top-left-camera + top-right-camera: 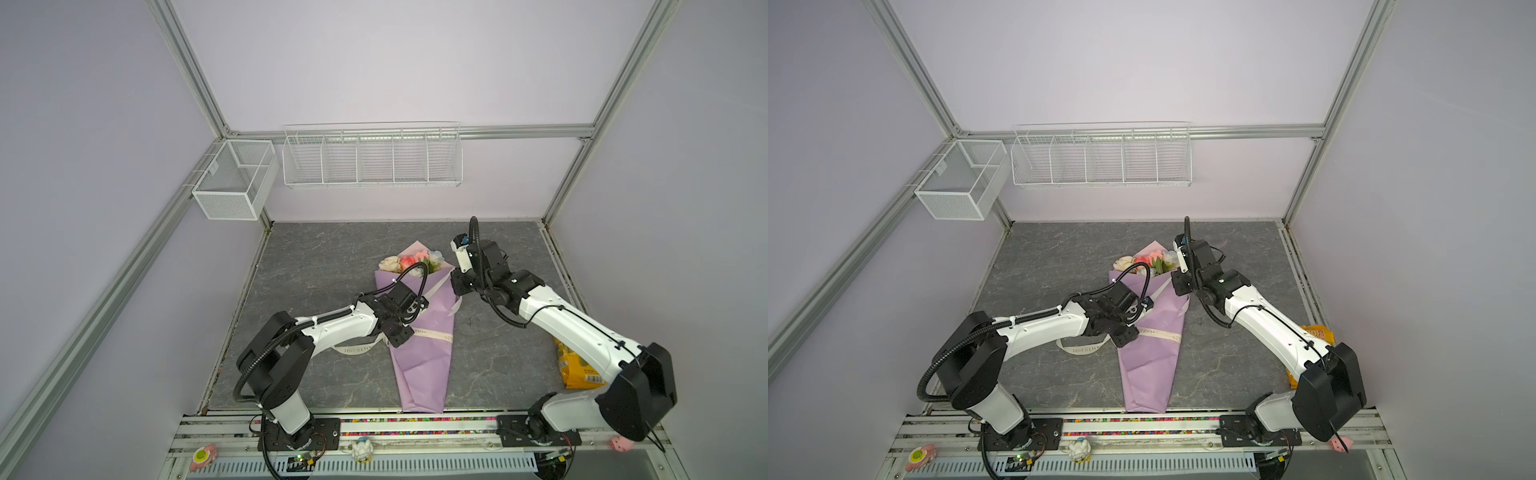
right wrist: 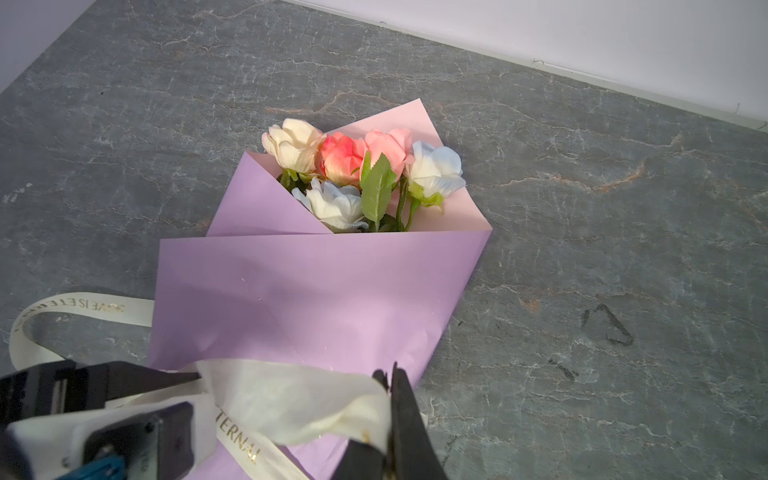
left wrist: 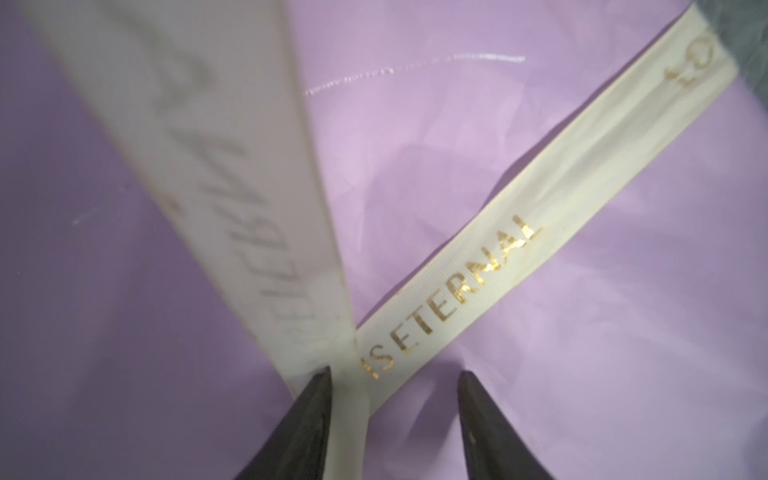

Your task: Tie the bouquet of fake flowers

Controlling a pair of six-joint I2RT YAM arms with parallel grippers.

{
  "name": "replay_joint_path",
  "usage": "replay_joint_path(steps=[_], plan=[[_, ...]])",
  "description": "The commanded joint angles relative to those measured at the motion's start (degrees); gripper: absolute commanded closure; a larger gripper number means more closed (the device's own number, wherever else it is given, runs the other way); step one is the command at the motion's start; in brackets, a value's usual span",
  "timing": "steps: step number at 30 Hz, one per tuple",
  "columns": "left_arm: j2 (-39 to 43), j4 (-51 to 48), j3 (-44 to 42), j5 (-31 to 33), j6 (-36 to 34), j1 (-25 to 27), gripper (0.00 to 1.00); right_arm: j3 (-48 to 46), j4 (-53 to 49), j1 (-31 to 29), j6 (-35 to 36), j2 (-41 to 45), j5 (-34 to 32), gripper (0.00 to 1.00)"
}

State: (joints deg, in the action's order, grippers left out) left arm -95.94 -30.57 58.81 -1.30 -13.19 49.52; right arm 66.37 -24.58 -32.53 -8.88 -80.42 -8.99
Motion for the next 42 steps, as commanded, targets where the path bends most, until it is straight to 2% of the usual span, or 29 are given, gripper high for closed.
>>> replay_joint_path(steps=[1, 10, 17, 23, 28, 30, 36, 38, 42], plan=[[-0.76, -2.17, 1.07, 0.95, -1.77, 0.14, 0.52, -0.36, 0.85, 0.52, -1.60, -1.27, 1.86, 0.91], [-0.23, 0.99, 0.26, 7.60, -1.56, 0.36, 0.49, -1.22, 0.65, 0.46, -2.99, -0.92, 3.64, 0.90], [5.97, 7.40, -4.57, 9.06, -2.00, 0.58, 0.38, -1.44, 0.59, 0.58, -3.07, -0.28, 3.72, 0.90], [0.13, 0.87, -0.93, 9.32, -1.53, 0.53, 0.37, -1.51, 1.17, 0.56, -3.77, -0.28, 4.07, 0.89], [-2.28, -0.72, 0.13, 7.52, -2.26, 0.58, 0.41, -1.76, 1.20, 0.54, -3.91, -0.60, 3.94, 0.89], [-2.25, -0.81, 0.08, 7.28, -2.55, 0.62, 0.47, -1.90, 1.05, 0.59, -4.14, -0.63, 3.48, 0.89], [-1.23, -1.16, 0.61, 6.48, -2.98, 0.64, 0.77, -1.87, 0.70, 0.63, -5.71, -1.75, 4.56, 0.88], [-0.28, -0.92, 0.39, 6.46, -2.48, 0.63, 0.86, -1.34, 0.00, 1.19, -7.66, -2.39, 7.54, 0.88], [2.40, -0.35, -0.74, 6.80, -1.68, 0.67, 0.98, -1.33, 0.23, 1.93, -11.24, -3.57, 13.30, 0.87]])
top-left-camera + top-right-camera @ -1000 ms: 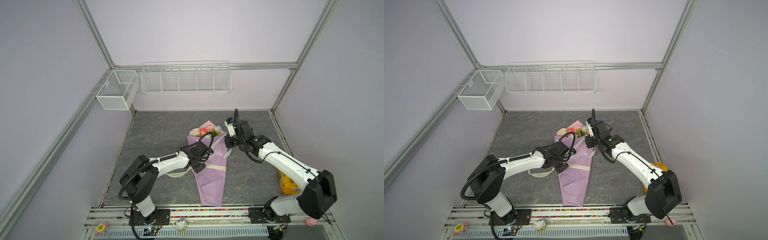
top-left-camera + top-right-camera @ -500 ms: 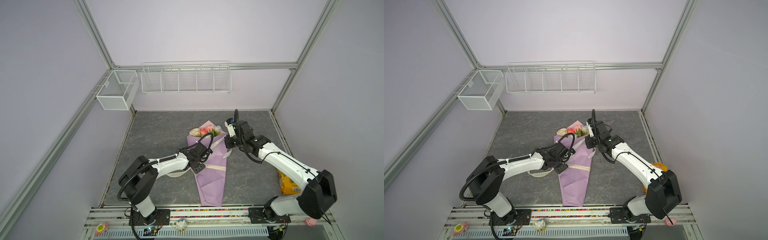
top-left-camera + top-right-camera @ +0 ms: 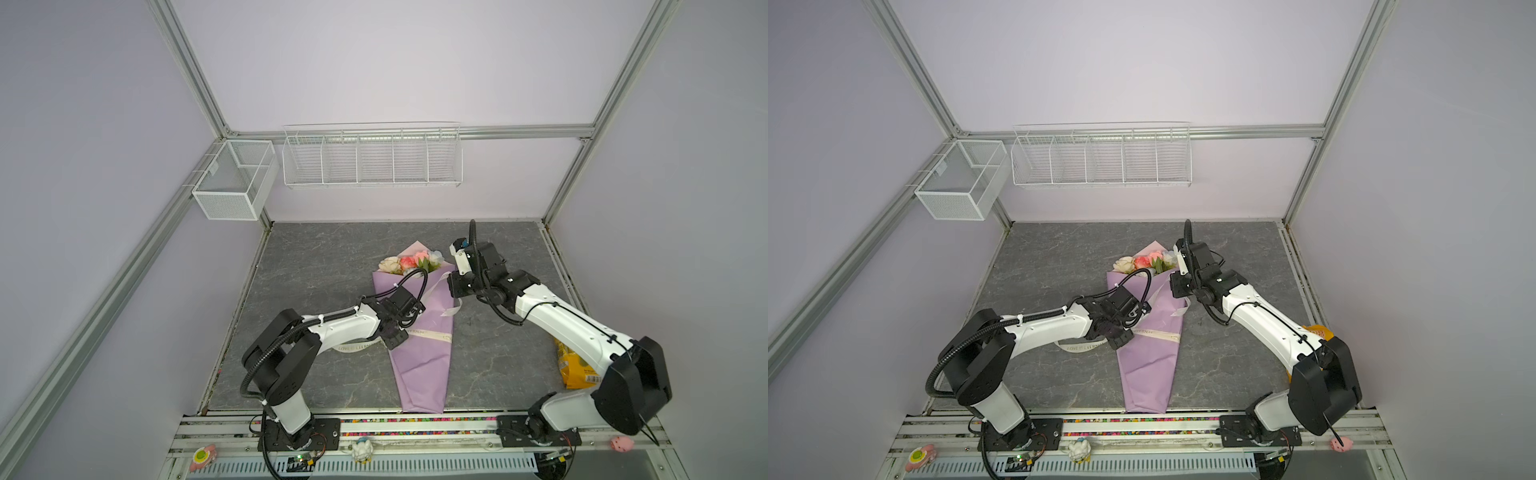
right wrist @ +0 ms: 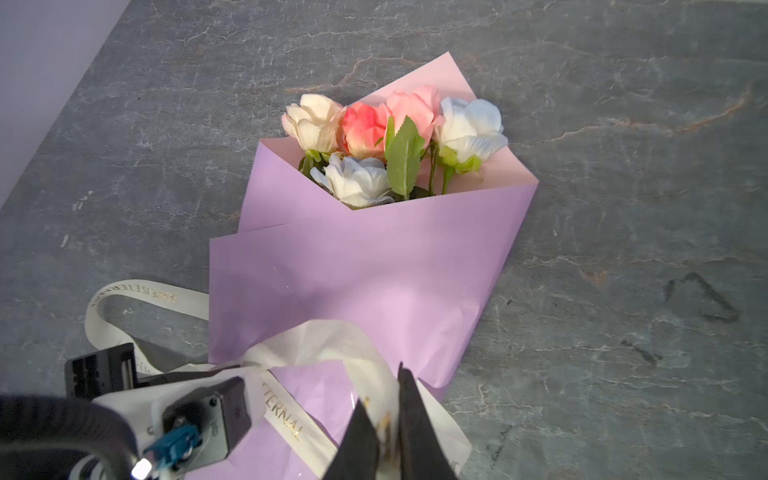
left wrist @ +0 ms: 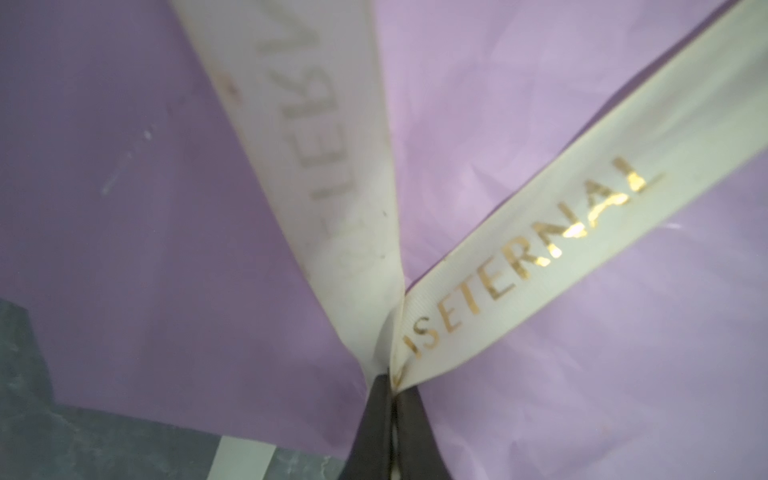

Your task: Tie the bouquet of fake flowers

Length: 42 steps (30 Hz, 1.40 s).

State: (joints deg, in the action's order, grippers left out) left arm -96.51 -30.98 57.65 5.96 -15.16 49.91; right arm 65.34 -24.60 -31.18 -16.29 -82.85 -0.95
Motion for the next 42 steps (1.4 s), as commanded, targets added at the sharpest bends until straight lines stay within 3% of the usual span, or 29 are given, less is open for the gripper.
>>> replay_joint_path(steps=[1, 18, 22, 30, 42], plan=[[3.81, 0.42, -0.02, -0.50, 0.57, 0.21, 1.00, -0.30, 0.47, 0.85, -4.62, -1.50, 6.68, 0.86], [14.91, 6.89, -6.88, -2.84, 5.58, 0.27, 1.00, 6.05, 13.11, 0.72, -15.81, -13.40, 35.19, 0.84], [16.43, 7.96, -7.70, -2.85, 6.03, 0.25, 1.00, 8.20, 11.31, -0.55, -14.56, -16.36, 33.63, 0.83], [18.10, 9.33, -8.25, -3.49, 6.63, 0.28, 1.00, 11.46, -5.60, -5.02, -2.18, -23.06, 25.81, 0.77], [19.87, 9.87, -9.12, -3.78, 7.96, 0.27, 1.00, 5.49, -12.91, -4.95, 5.71, -12.83, 27.92, 0.52]])
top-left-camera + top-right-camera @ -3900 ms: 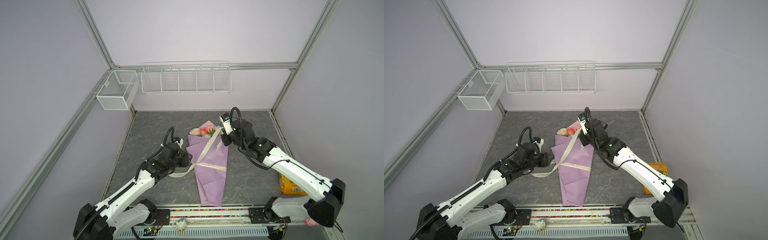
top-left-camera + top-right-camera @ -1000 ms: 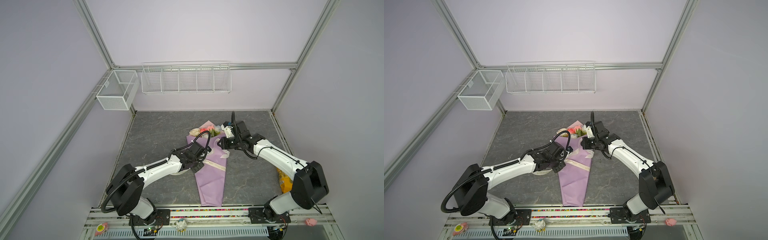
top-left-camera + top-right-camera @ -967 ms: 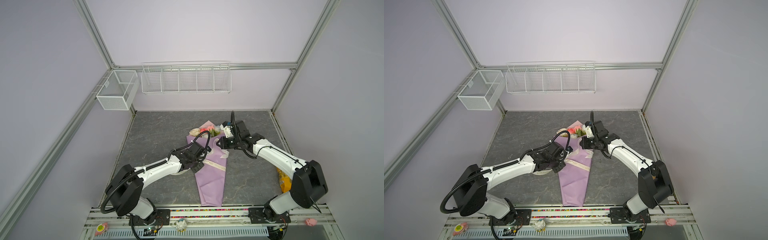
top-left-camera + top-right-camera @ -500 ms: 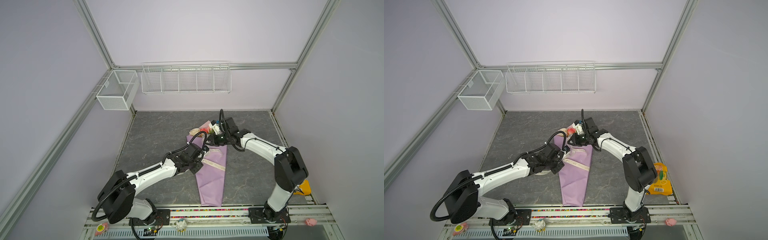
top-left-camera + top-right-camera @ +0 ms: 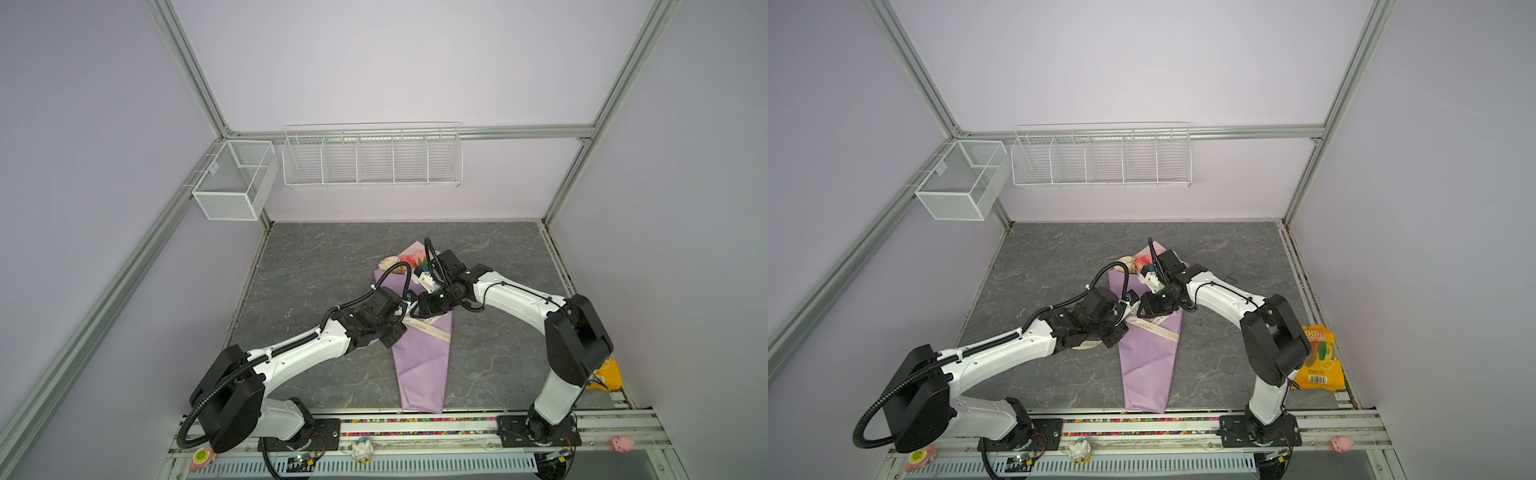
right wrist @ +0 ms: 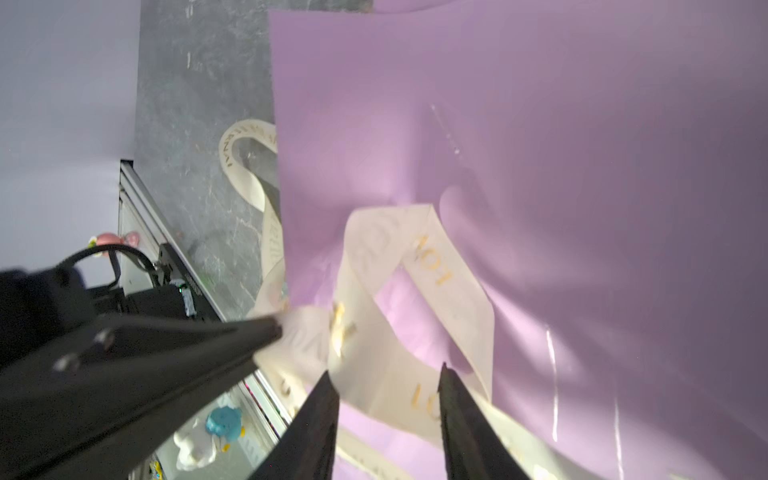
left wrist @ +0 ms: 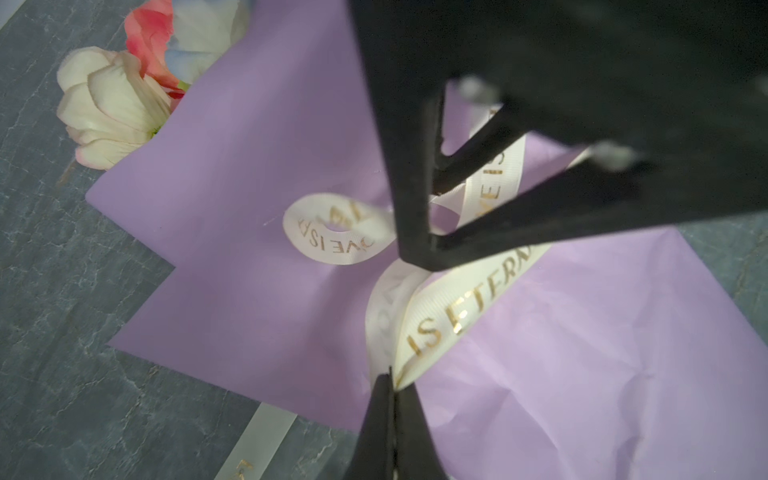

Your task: Tie the bouquet of fake flowers

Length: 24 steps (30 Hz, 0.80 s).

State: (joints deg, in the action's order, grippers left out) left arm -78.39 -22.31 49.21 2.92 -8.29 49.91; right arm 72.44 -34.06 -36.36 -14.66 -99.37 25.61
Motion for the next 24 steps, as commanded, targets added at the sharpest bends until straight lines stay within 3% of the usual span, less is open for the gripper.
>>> replay_joint_path(steps=[1, 7, 10, 14, 18, 24], plan=[[1.84, 1.57, -0.93, -0.90, 1.11, 0.26, 1.00, -1.78, -4.47, 0.23, 4.73, 4.04, 1.34, 0.43], [1.75, 1.73, -1.07, -0.92, 1.40, 0.25, 1.00, -3.87, -5.02, 0.59, 4.11, 7.80, -6.44, 0.39], [1.54, 0.80, -0.31, -0.37, 2.57, 0.26, 1.00, -8.24, -0.70, 0.27, 3.31, 14.05, -11.61, 0.41], [0.82, -0.20, 1.46, -0.48, 6.57, 0.27, 1.00, -18.35, 9.24, -0.48, 3.63, 23.33, -6.03, 0.48], [-0.32, -0.62, 3.01, -1.72, 9.62, 0.24, 1.00, -26.38, 17.63, -4.59, 3.89, 26.26, -4.91, 0.50], [-3.80, -3.36, 6.60, -2.43, 11.33, 0.25, 1.00, -33.29, 30.97, -11.66, 4.83, 22.94, -23.69, 0.51]])
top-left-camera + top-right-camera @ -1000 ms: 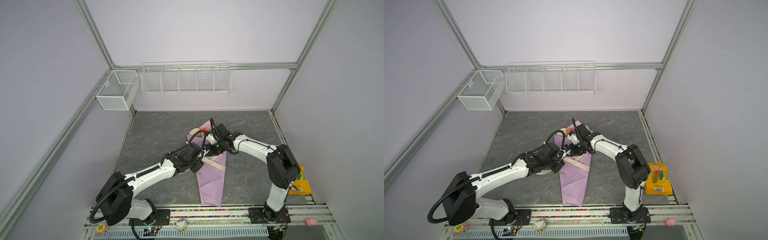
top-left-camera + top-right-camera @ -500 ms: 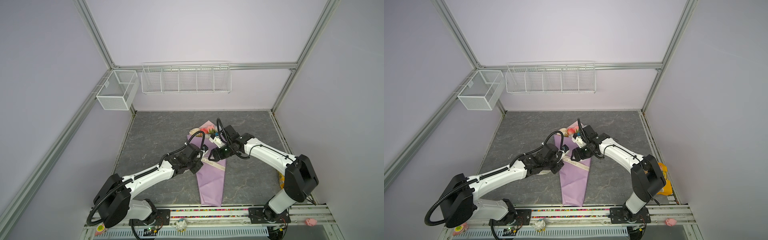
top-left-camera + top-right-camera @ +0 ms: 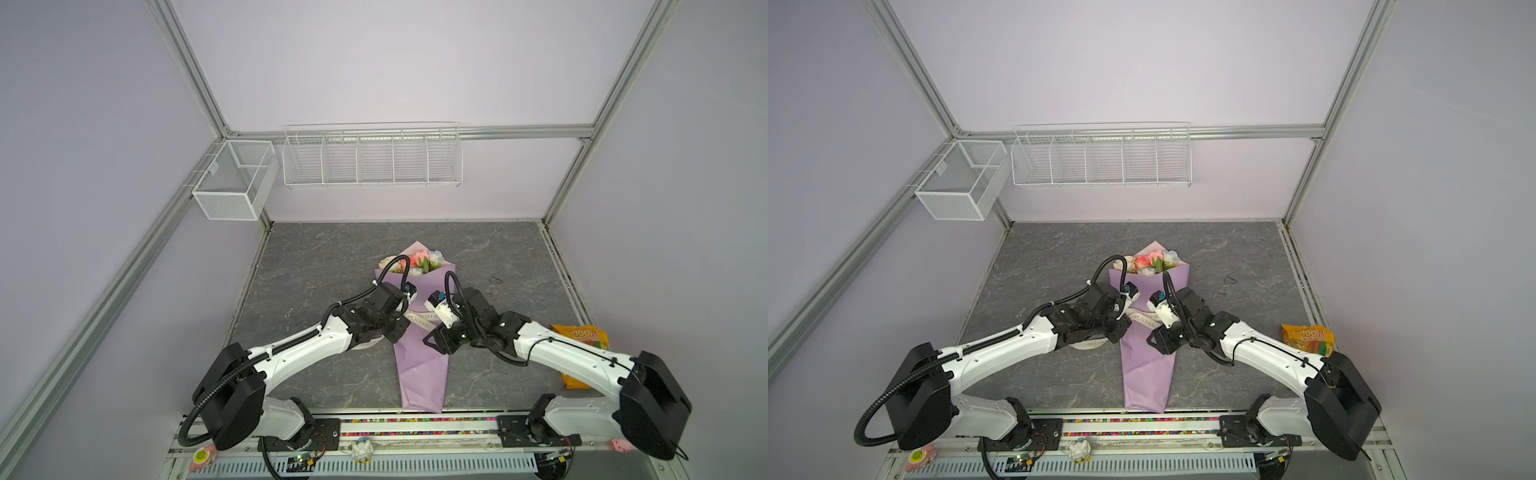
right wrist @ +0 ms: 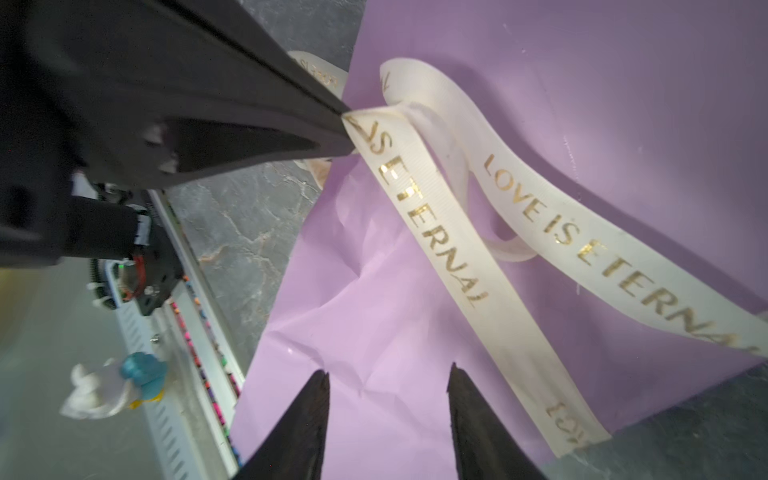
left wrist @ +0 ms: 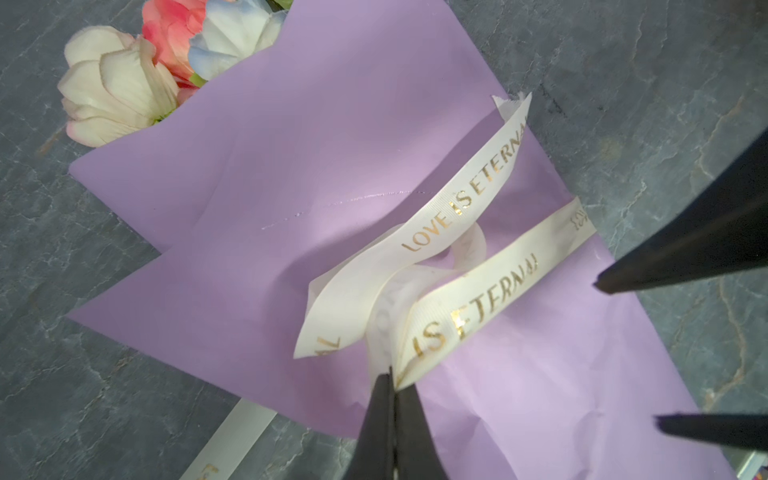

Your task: Tie the bouquet of fake flowers

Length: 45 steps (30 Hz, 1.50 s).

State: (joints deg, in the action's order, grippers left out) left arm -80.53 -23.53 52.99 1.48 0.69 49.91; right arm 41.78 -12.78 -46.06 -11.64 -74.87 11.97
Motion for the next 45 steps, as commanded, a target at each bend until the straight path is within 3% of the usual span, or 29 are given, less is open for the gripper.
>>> replay_joint_path(steps=[1, 4, 12, 23, 25, 27, 31, 37, 42, 45], plan=[[-2.51, -2.64, 3.62, -1.24, 2.55, 0.28, 1.00, -3.36, 11.91, -2.67, 2.08, -2.35, -11.86, 0.51], [-3.89, -3.37, 4.83, -1.10, 2.83, 0.27, 1.00, -5.28, 17.97, -2.93, 0.86, -4.55, -18.14, 0.53], [-4.36, -3.54, 5.00, -0.06, 3.09, 0.27, 1.00, -6.25, 29.85, -2.94, 4.49, -10.14, -26.79, 0.47], [-7.66, -3.60, 6.76, -1.33, 3.14, 0.24, 1.00, -3.62, 35.33, -3.11, 9.73, -16.24, -17.08, 0.44], [-7.93, -3.54, 6.84, -1.43, 3.13, 0.28, 1.00, -2.71, 34.24, -3.16, 10.01, -17.08, -16.82, 0.49], [-7.67, -3.47, 6.62, -0.85, 3.46, 0.27, 1.00, -2.23, 32.00, -3.40, 10.80, -16.79, -18.18, 0.66], [-6.91, -2.90, 5.40, 0.69, 4.39, 0.27, 1.00, -4.13, 28.68, -3.59, 10.27, -13.03, -18.06, 0.90], [-6.73, -2.73, 4.49, 2.54, 6.12, 0.14, 1.00, -4.51, 12.62, -3.77, 2.92, -4.76, -6.33, 0.93], [-6.66, -2.57, 3.90, 2.98, 7.33, 0.10, 1.00, -6.62, 4.55, -3.77, -4.20, 3.15, 12.60, 0.93], [-6.87, -2.75, 3.84, 2.69, 7.42, 0.09, 1.00, -6.42, -2.15, -3.75, -7.10, 8.32, 13.11, 0.93]])
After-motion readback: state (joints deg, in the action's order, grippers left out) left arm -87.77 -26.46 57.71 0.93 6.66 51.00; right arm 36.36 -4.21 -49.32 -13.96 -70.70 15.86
